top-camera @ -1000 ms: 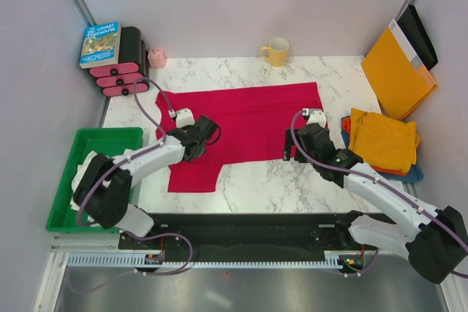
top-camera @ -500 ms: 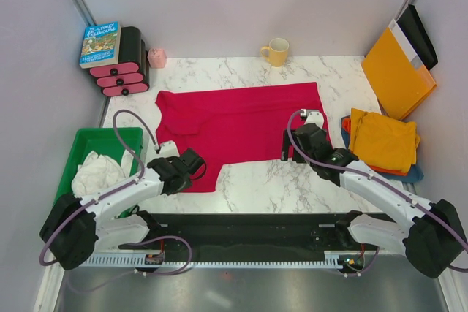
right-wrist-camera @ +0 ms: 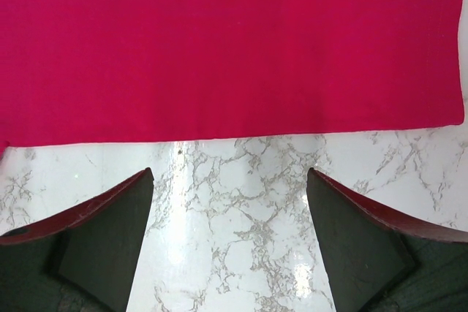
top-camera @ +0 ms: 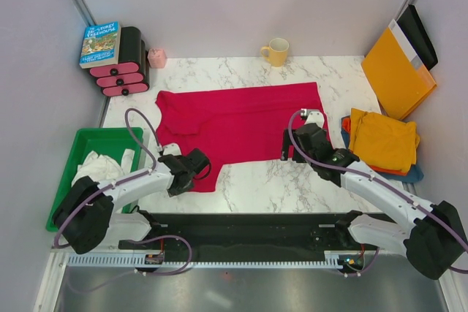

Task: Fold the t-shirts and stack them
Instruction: Grap the side of the flattened tshirt closest away from the robot with both arms

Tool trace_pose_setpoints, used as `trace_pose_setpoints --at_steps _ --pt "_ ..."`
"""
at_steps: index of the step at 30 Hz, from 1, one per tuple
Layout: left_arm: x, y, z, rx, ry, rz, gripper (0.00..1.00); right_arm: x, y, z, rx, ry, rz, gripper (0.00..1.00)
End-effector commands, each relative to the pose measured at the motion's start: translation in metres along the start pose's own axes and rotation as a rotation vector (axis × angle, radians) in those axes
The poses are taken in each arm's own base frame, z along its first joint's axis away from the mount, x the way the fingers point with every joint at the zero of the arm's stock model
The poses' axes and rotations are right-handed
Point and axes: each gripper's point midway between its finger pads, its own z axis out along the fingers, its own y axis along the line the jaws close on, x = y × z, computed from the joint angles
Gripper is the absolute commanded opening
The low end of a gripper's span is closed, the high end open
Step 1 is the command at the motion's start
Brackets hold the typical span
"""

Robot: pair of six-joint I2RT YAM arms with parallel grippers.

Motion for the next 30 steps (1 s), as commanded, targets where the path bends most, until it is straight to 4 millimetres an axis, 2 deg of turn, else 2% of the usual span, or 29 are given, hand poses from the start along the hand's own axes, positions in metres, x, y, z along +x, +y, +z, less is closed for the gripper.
trace_pose_setpoints --at_steps 1,5,6,8,9,12,16,17,19,20,23,24,26,27,30 --pt "0.008 -0.01 0.009 0.004 0.036 -0.03 0.47 -0.008 0.002 -0.005 -0.011 -0.039 0.017 0.93" --pt "0.009 -0.011 0.01 0.0 0.048 -0.01 0.43 -0.012 0.003 -0.007 -0.015 -0.048 0.019 0.93" --pt "0.01 -0.011 0.011 0.001 0.052 -0.006 0.35 -0.013 0.003 -0.007 -0.016 -0.05 0.021 0.93" --pt "0.01 -0.012 0.011 0.006 0.057 0.005 0.28 -0.015 0.003 -0.009 -0.012 -0.057 0.023 0.93" --pt "0.01 -0.012 0.011 0.008 0.062 0.014 0.21 -0.015 0.003 -0.009 -0.013 -0.058 0.023 0.93" --pt "0.011 -0.014 0.011 0.013 0.07 0.021 0.1 -0.017 0.003 -0.009 -0.01 -0.062 0.026 0.93" --pt "0.011 -0.016 0.008 0.038 0.07 0.021 0.06 -0.014 0.002 -0.007 -0.005 -0.056 0.032 0.93" --pt "0.01 -0.018 0.005 0.052 0.062 0.019 0.09 -0.015 0.002 -0.007 -0.007 -0.057 0.034 0.93" --pt "0.004 -0.024 -0.006 0.112 0.028 0.005 0.22 -0.013 0.002 -0.006 -0.006 -0.054 0.036 0.93" --pt "0.0 -0.026 -0.011 0.137 0.014 -0.007 0.36 -0.014 0.003 -0.006 -0.007 -0.055 0.037 0.93" --pt "-0.016 -0.031 -0.027 0.192 -0.029 -0.056 0.57 -0.013 0.004 -0.005 -0.01 -0.052 0.041 0.93" --pt "-0.024 -0.036 -0.035 0.209 -0.042 -0.075 0.72 -0.012 0.004 -0.004 -0.011 -0.048 0.04 0.93" --pt "-0.029 -0.035 -0.037 0.183 -0.044 -0.075 0.87 -0.013 0.005 -0.003 -0.012 -0.049 0.039 0.93" --pt "-0.035 -0.04 -0.041 0.18 -0.049 -0.092 0.99 -0.013 0.005 -0.003 -0.013 -0.048 0.039 0.93" --pt "-0.032 -0.041 -0.034 0.118 -0.021 -0.07 0.99 -0.014 0.005 -0.003 -0.015 -0.052 0.034 0.93"
